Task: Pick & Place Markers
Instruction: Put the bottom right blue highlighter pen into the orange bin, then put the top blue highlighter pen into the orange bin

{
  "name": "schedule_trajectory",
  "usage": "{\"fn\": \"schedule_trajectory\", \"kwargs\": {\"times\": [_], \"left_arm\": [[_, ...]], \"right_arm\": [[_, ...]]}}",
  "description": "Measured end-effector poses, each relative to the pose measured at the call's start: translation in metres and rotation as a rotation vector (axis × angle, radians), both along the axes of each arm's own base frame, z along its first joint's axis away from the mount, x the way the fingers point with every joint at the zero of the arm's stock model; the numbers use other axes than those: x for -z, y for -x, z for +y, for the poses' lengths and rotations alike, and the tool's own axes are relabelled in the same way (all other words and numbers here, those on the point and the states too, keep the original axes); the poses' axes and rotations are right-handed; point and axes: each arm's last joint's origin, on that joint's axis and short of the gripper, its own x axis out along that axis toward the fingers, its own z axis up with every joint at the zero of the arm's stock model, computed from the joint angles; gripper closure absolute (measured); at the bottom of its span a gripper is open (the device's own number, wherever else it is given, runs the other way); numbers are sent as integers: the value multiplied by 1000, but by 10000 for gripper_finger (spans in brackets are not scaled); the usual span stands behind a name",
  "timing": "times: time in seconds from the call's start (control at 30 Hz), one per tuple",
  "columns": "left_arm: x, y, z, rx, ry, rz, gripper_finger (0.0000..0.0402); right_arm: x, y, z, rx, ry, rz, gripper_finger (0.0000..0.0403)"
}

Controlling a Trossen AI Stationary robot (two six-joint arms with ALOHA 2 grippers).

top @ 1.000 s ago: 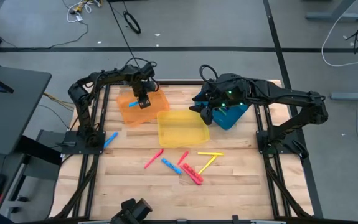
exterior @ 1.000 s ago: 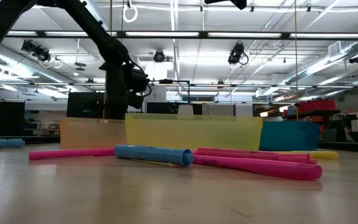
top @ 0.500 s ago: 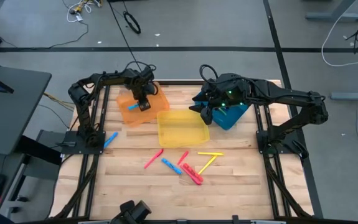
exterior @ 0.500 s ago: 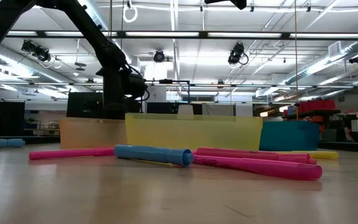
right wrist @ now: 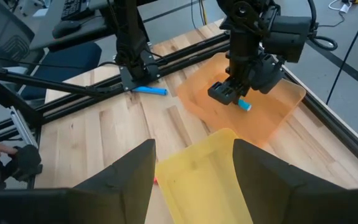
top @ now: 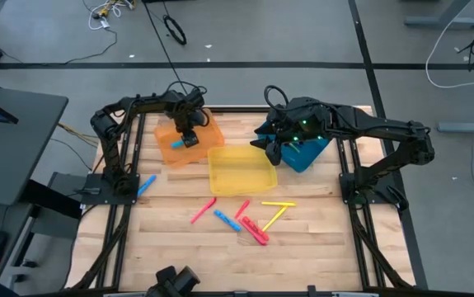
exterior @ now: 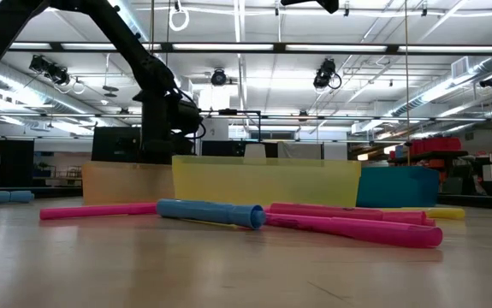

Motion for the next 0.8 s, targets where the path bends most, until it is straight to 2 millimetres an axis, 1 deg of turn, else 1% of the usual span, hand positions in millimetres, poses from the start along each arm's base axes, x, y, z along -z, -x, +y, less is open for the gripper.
{"fn": "schedule_trajectory", "kwargs": {"times": [0.1,0.17,0.3,0.4,0.53,0.63,0.73,0.8], "left_arm": [[-9,-1,1,-1,12,30,227],[-21,-1,2,1,3,26,224],[-57,-1,1,-13,-65,-33,224],[-89,4,-6,-33,-110,-81,225],[-136,15,-25,-74,-155,-145,225],[-166,22,-45,-100,-178,-194,225],[-189,27,-65,-116,-203,-235,225],[-198,28,-75,-148,-224,-252,225]], "right_arm": [[0,0,0,-4,6,1,187],[0,0,0,-7,11,2,187],[0,0,0,-9,15,2,187],[0,0,0,-13,22,3,187],[0,0,0,-16,25,4,187],[0,0,0,-23,38,6,187],[0,0,0,-25,40,6,187],[0,0,0,-26,41,6,187]]}}
